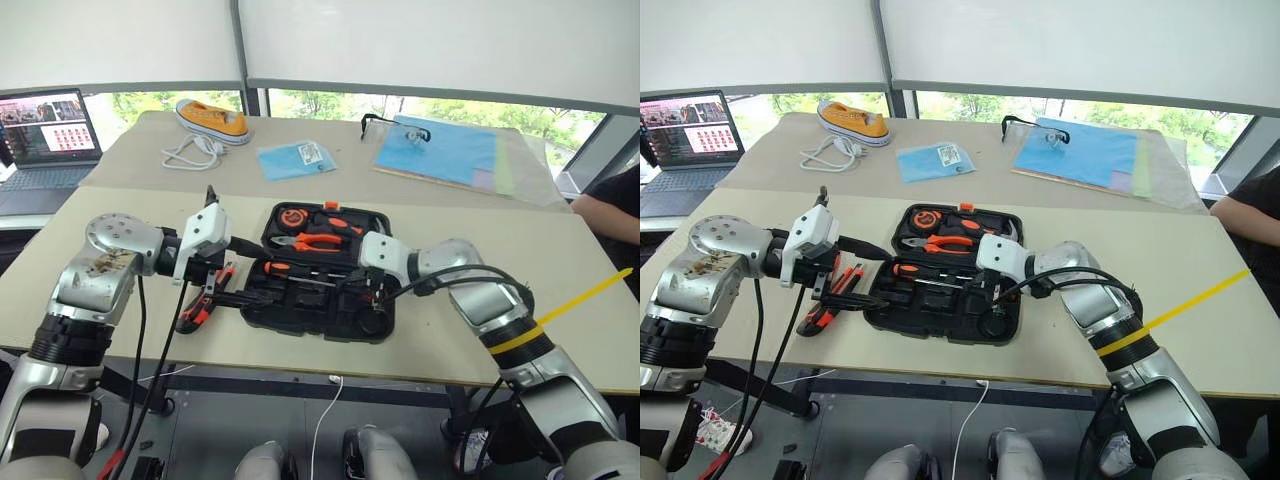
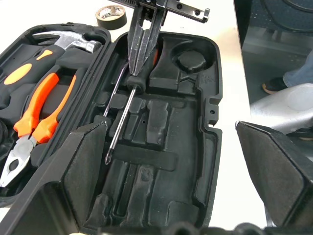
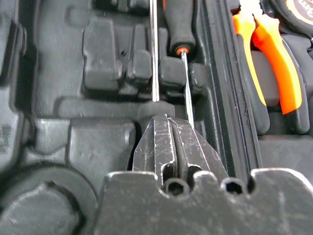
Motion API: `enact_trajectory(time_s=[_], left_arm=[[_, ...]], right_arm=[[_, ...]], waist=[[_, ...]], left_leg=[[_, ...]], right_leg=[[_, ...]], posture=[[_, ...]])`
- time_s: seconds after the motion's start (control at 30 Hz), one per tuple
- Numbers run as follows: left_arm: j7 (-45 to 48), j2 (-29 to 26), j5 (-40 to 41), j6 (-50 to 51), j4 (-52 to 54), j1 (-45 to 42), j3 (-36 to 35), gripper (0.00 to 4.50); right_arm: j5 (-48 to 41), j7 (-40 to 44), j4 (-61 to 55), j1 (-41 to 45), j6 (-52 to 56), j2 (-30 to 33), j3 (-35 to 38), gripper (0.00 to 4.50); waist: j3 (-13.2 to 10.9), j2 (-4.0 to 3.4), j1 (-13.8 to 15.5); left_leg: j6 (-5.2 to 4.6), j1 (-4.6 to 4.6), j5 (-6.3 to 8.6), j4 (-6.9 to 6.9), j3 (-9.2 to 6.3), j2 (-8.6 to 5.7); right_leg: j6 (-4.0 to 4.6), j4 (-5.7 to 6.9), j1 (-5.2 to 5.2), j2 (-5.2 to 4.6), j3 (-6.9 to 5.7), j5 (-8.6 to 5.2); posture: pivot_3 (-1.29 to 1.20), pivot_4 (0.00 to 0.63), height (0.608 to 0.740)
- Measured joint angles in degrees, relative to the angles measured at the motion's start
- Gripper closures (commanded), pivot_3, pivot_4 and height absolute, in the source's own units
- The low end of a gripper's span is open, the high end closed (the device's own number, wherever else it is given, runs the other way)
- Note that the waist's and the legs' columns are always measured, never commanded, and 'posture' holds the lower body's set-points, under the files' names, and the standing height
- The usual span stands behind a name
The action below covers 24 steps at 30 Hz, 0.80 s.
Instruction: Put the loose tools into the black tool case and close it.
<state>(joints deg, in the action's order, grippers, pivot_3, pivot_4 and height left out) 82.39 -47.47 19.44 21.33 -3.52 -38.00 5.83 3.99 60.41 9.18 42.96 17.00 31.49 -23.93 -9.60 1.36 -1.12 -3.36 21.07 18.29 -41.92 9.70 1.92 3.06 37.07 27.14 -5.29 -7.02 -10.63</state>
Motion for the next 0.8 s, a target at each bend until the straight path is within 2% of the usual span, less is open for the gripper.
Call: enact_trajectory(time_s=[0.23, 0.33, 0.4, 0.43, 0.57, 0.6, 0.8], left_arm=[[-3.3, -0.6, -1.4, 0.0, 0.0, 3.3, -0.4, 0.00], [-6.8, -2.2, -1.5, 0.9, 1.3, 7.1, -3.3, 0.00], [-9.9, -3.4, -1.1, 3.2, 3.3, 10.8, -7.4, 0.00], [-11.9, -3.9, -0.7, 5.1, 4.4, 12.9, -9.8, 0.00], [-21.0, -3.9, 0.9, 10.7, 8.6, 24.9, -22.7, 0.00], [-24.0, -3.3, 1.0, 12.9, 9.9, 29.0, -26.8, 0.00], [-35.2, 0.4, 1.3, 24.7, 14.3, 38.9, -36.9, 0.00]], right_arm=[[-0.4, 0.2, 0.5, -0.2, -0.4, -0.7, 1.4, 4.45], [-3.2, 0.2, -0.1, -1.3, 2.1, -2.2, 4.0, 4.45], [-7.5, 0.3, -2.5, -2.1, 6.3, -3.6, 7.2, 3.90], [-10.0, 0.4, -4.5, -2.2, 8.8, -3.9, 8.9, 3.78], [-20.8, 1.6, -15.7, -2.3, 19.4, -1.8, 16.9, 2.46], [-23.8, 1.6, -19.0, -2.4, 22.5, -1.2, 18.8, 1.90], [-32.0, 0.9, -27.5, -4.5, 29.4, 1.7, 21.8, 0.05]], waist=[[0.1, 0.01, 0.0], [0.1, 0.01, -0.2], [0.1, -0.01, -0.5], [0.1, -0.01, -0.5], [0.1, -0.02, -0.3], [0.1, -0.02, -0.1], [0.1, 0.00, 0.8]], left_leg=[[0.04, -0.03, -0.02, 0.00, -0.01, 0.03], [0.04, 0.03, -0.02, 0.02, -0.02, 0.07], [0.04, 0.09, -0.03, 0.06, -0.03, 0.08], [0.05, 0.11, -0.03, 0.08, -0.05, 0.08], [0.05, 0.10, -0.01, 0.23, -0.14, 0.10], [0.06, 0.10, 0.00, 0.26, -0.16, 0.10], [0.23, 0.09, 0.10, 0.31, -0.19, 0.09]], right_leg=[[0.01, 0.01, -0.03, -0.02, 0.02, 0.00], [0.05, 0.01, 0.05, -0.01, 0.02, -0.01], [0.08, 0.02, 0.15, -0.02, 0.04, -0.02], [0.15, 0.04, 0.17, -0.02, 0.02, 0.02], [0.40, -0.06, 0.18, -0.09, -0.03, 0.15], [0.27, -0.10, 0.18, -0.09, -0.04, 0.08], [0.10, -0.17, 0.13, -0.20, -0.08, -0.02]], posture=[[0.00, 0.150, 0.718], [0.00, 0.150, 0.718], [0.00, 0.150, 0.718], [0.00, 0.150, 0.718], [0.00, 0.150, 0.718], [0.00, 0.150, 0.718], [0.00, 0.150, 0.718]])
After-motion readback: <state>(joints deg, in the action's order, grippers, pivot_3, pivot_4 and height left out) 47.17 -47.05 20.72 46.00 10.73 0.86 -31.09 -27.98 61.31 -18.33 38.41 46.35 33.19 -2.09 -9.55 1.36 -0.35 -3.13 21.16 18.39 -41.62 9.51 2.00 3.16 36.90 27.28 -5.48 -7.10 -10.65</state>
